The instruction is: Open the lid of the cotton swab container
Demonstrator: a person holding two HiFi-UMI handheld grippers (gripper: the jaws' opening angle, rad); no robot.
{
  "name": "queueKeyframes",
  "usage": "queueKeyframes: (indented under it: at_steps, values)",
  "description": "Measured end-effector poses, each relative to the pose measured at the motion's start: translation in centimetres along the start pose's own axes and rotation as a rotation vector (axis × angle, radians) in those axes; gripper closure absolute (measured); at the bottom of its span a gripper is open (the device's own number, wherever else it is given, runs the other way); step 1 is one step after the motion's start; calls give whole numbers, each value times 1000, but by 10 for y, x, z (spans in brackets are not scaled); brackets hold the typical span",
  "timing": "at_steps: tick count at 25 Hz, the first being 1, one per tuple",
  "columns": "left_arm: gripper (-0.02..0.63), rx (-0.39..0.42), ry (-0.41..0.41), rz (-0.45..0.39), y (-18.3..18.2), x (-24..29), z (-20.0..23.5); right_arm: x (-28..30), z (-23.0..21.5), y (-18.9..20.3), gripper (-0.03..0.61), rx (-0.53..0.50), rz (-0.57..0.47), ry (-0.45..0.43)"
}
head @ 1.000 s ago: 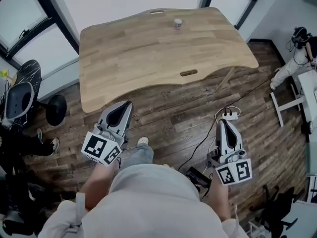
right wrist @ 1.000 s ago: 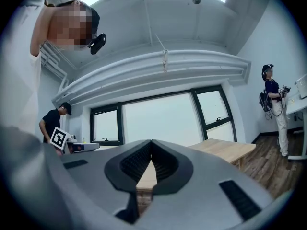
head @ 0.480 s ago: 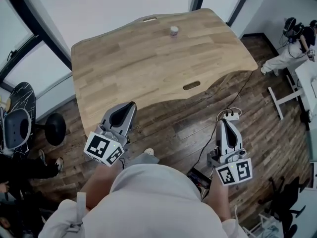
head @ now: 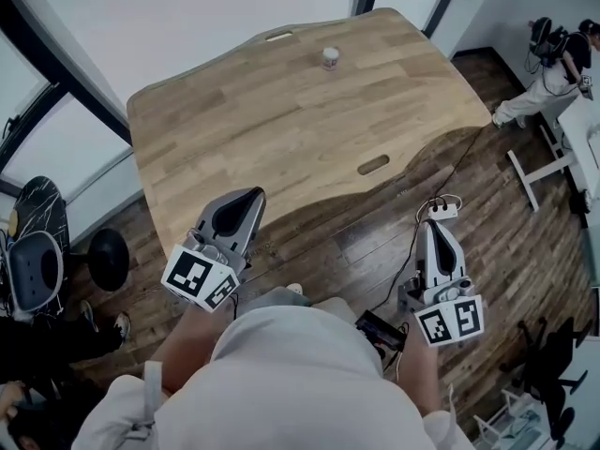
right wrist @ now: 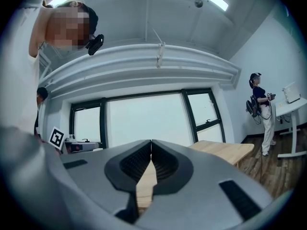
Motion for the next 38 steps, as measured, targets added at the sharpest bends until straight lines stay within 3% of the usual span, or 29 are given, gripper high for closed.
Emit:
queueKeyframes:
  at_steps: [18, 28, 38]
  values:
    - [600, -30, -62, 8, 1, 25, 37, 59, -23, 9, 558, 19, 8, -47]
    - [600, -25, -132, -15, -9, 84, 44, 117, -83, 12, 558, 49, 7, -118]
    - [600, 2, -260, -56, -21, 148, 50, 187, -154, 14, 558, 71, -13, -246]
Point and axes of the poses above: the fingertips, and each gripper's own axes: x forward along the fingers, z to its left, y out of its underside, the point moved 8 cm from there along -x, backward along the fingers, and after that the axes turned 11 degrees about -x, right-handed, at the moved point
